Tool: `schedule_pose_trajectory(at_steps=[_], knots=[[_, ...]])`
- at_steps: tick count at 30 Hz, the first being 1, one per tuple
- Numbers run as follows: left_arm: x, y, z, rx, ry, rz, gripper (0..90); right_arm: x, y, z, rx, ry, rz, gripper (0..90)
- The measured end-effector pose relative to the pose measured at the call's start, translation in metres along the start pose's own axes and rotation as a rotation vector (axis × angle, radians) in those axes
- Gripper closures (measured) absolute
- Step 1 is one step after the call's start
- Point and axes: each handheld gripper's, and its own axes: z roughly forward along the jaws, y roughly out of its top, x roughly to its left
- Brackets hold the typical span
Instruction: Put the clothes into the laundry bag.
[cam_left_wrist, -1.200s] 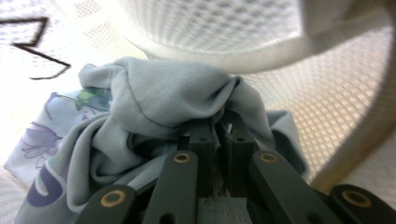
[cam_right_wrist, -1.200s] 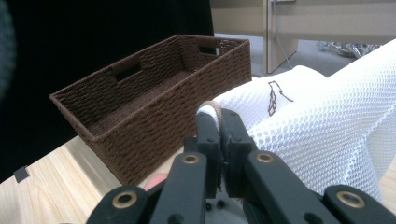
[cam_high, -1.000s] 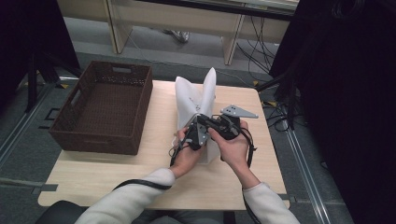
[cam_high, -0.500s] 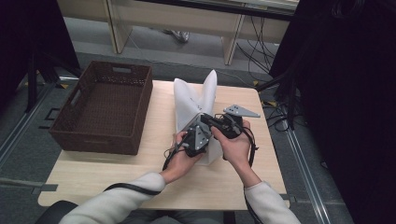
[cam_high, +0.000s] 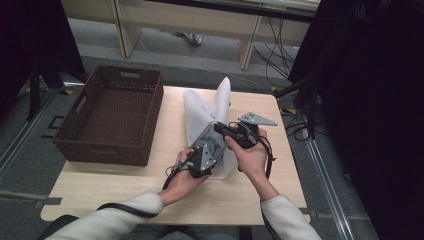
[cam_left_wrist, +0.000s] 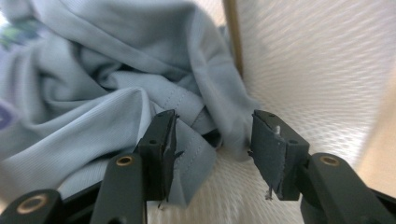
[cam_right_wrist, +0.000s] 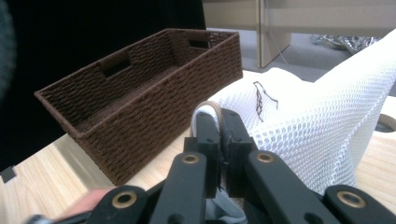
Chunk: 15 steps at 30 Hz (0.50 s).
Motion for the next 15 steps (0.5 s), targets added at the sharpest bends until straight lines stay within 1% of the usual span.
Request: schedule_pose_trajectory(at_steps=[1,2,3,4,5,6,7,8,9,10,11,12,13,14,15], knots=[[0.002,0.001,0.002,0.037,0.006,0.031,50.1,0.001,0.000,0.000,0.002,0.004,-0.003,88.2],[0.000,0.000,0.008,0.029,0.003,0.004,52.3,0.000,-0.001,0.001,0.001,0.011,-0.006,88.2],[0.000,0.001,0.013,0.044,0.015,0.004,55.2,0.001,-0.001,0.002,0.000,0.015,-0.007,88.2],[0.000,0.002,0.016,0.064,0.029,0.008,58.7,0.002,-0.002,0.001,0.012,0.008,0.010,88.2],[0.000,0.003,0.018,0.076,0.031,0.016,63.3,0.001,-0.002,0.002,0.009,0.016,-0.001,88.2],[0.001,0.005,0.019,0.077,0.050,0.011,66.8,0.001,-0.002,0.002,0.011,0.015,-0.001,88.2],[-0.001,0.007,0.022,0.085,0.047,-0.005,71.9,0.001,-0.001,0.001,0.009,0.011,-0.008,88.2],[-0.001,0.010,0.023,0.089,0.054,-0.020,76.7,0.000,-0.001,0.001,0.006,0.009,-0.018,88.2],[-0.001,0.011,0.024,0.082,0.055,-0.029,81.1,0.000,0.000,0.002,-0.018,0.023,-0.027,88.3],[-0.001,0.014,0.024,0.072,0.065,-0.033,83.1,0.002,0.000,0.001,0.000,0.023,-0.016,88.3],[0.000,0.017,0.023,0.079,0.075,-0.009,83.9,0.004,0.001,0.000,-0.009,0.023,0.000,88.2],[0.000,0.019,0.022,0.067,0.083,-0.010,84.2,0.005,0.001,-0.001,-0.011,0.018,0.003,88.2],[0.000,0.022,0.020,0.064,0.124,0.001,84.4,0.006,0.002,-0.001,-0.008,0.031,0.017,88.2],[0.000,0.025,0.020,0.024,0.150,-0.018,84.5,0.006,0.002,-0.001,-0.013,0.029,-0.005,88.3],[0.001,0.029,0.019,0.008,0.157,-0.024,84.5,0.006,0.002,-0.001,-0.018,0.023,-0.013,88.2]])
